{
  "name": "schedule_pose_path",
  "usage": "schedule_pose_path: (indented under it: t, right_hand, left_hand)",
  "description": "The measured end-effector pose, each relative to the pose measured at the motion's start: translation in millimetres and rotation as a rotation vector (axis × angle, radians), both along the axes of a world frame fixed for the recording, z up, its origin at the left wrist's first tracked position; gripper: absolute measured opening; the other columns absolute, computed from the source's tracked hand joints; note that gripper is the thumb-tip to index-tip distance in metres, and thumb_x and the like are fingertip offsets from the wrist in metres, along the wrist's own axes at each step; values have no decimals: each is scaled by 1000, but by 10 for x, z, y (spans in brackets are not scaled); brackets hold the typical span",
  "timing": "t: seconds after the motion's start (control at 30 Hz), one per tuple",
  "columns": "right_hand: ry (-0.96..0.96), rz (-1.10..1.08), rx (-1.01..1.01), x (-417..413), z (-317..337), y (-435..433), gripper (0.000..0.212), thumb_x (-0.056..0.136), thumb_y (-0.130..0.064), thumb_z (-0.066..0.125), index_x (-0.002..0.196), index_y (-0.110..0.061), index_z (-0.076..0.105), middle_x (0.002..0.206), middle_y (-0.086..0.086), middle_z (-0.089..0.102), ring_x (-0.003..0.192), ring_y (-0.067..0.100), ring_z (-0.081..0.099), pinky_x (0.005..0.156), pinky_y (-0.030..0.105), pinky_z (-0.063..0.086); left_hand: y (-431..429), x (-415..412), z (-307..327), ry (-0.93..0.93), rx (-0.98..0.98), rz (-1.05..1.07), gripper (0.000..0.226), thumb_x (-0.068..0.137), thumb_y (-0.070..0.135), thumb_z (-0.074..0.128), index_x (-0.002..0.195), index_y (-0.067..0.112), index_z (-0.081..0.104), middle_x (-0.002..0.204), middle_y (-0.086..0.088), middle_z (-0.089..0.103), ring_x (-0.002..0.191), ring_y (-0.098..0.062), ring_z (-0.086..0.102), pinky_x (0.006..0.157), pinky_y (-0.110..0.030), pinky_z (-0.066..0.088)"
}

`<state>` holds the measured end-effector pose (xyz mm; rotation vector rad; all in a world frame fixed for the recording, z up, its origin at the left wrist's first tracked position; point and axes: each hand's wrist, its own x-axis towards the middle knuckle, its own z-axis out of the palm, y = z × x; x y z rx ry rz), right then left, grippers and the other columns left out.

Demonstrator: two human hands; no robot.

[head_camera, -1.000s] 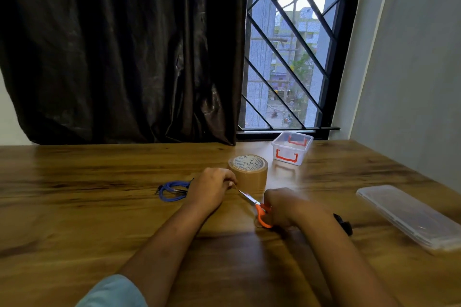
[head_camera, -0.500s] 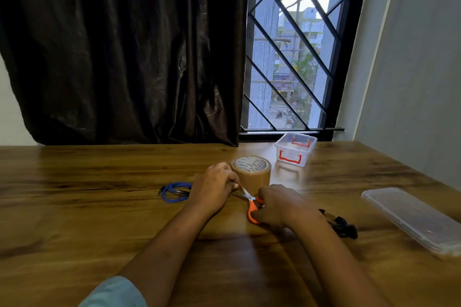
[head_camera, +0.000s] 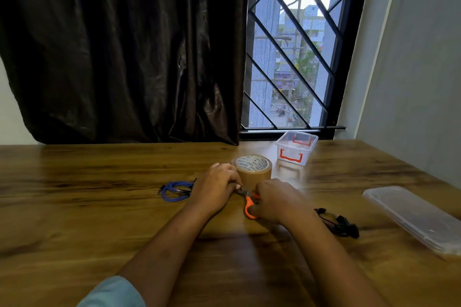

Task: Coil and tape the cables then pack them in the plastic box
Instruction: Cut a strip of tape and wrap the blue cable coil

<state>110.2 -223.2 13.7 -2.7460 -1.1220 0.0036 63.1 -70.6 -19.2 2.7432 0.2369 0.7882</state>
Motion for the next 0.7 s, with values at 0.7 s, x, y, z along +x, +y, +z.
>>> schedule_pose_path:
  t: [0.7]
  right_hand:
    - [-4,-22,42,-41,-34,-25,18,90,-27,56,98,-12,63,84,2,51,75,19,51,66,28,41]
  left_hand:
    - [-5,53,-37,-105,-435,-36,15,85,14,64,82,25,73,82,15,66,77,7,56,62,-6,36]
